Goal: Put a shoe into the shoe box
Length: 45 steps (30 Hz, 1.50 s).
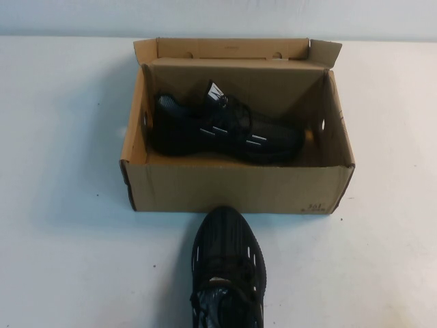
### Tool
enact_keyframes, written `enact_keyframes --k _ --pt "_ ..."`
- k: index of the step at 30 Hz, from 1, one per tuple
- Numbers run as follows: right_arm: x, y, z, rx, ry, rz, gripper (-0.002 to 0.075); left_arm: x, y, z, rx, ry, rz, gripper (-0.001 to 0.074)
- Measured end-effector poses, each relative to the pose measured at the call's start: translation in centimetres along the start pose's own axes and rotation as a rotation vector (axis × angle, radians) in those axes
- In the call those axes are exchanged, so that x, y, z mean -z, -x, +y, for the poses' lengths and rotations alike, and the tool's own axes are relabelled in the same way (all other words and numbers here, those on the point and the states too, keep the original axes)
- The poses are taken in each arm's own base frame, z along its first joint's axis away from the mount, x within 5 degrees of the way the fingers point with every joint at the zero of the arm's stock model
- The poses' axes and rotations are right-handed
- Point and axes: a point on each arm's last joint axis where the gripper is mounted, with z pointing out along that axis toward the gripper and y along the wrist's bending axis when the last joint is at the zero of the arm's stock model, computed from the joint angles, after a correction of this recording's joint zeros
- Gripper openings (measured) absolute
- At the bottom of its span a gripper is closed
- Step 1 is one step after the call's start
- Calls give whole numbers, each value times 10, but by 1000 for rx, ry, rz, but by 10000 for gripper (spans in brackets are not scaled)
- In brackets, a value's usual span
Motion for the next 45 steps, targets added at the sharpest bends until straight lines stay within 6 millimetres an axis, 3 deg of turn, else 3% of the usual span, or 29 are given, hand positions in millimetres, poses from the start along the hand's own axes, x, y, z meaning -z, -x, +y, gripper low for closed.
enact_keyframes --k 17,29,40,45 --pt "0 2 0 0 -2 -27 -16 0 5 0 8 -4 -60 -1" --pt "9 40 -3 -2 -39 -459 -16 8 37 -2 26 -33 -417 -2" --pt "13 47 -4 -3 -46 -539 -16 9 39 -3 25 -35 -445 -2" --pt "27 64 -6 -9 -68 -789 -16 19 56 -4 50 -61 -657 -2"
